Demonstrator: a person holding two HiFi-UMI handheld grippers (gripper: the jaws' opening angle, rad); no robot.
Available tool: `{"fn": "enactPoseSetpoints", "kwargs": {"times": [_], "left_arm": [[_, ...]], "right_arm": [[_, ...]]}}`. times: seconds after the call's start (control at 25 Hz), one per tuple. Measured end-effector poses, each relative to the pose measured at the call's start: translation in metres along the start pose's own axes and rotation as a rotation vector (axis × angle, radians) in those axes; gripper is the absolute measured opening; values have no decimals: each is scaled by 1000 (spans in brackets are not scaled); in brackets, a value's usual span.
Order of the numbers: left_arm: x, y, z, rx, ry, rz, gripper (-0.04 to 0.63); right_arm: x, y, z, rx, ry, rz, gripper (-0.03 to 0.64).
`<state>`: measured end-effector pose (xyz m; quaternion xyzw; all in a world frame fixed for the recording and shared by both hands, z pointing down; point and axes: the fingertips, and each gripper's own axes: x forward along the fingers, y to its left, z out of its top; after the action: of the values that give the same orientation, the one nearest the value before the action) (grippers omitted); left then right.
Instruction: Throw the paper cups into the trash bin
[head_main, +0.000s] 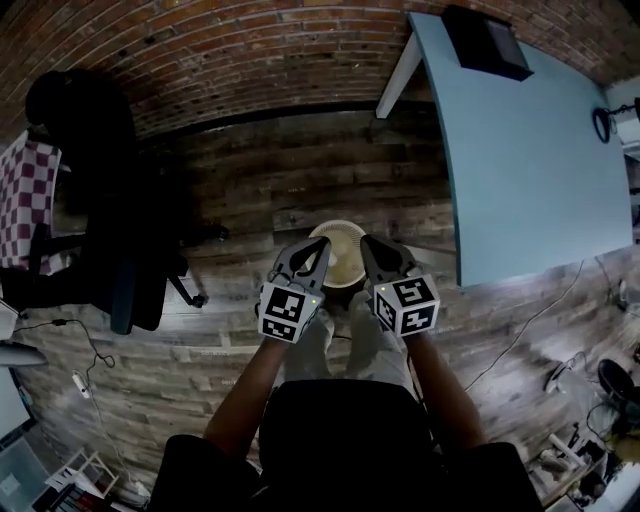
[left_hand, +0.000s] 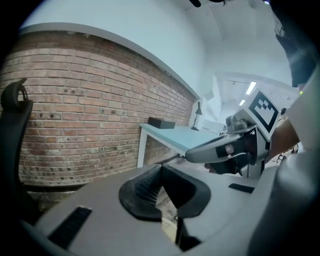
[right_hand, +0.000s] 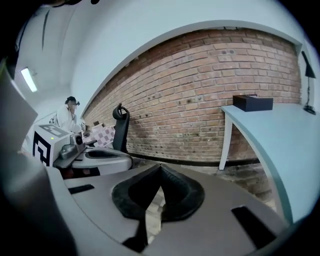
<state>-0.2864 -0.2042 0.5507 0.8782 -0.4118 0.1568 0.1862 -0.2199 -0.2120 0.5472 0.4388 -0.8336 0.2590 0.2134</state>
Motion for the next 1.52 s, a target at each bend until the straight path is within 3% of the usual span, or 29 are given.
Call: {"fn": "enactPoseSetpoints", "kwargs": {"times": [0.48, 0.88, 1.08, 1.52], "left_arm": [[-73, 13, 74, 55, -150, 25, 9], [-107, 14, 104, 71, -246, 13, 9], [-110, 12, 105, 107, -252, 33, 9], [-108, -13, 132, 99, -302, 41, 9]], "right_arm": [[-39, 58, 81, -84, -187, 31, 3], [-59, 94, 108, -138, -257, 13, 3], [-66, 98, 113, -161, -282, 10, 3], [-95, 85, 134, -156, -373, 29, 3]]}}
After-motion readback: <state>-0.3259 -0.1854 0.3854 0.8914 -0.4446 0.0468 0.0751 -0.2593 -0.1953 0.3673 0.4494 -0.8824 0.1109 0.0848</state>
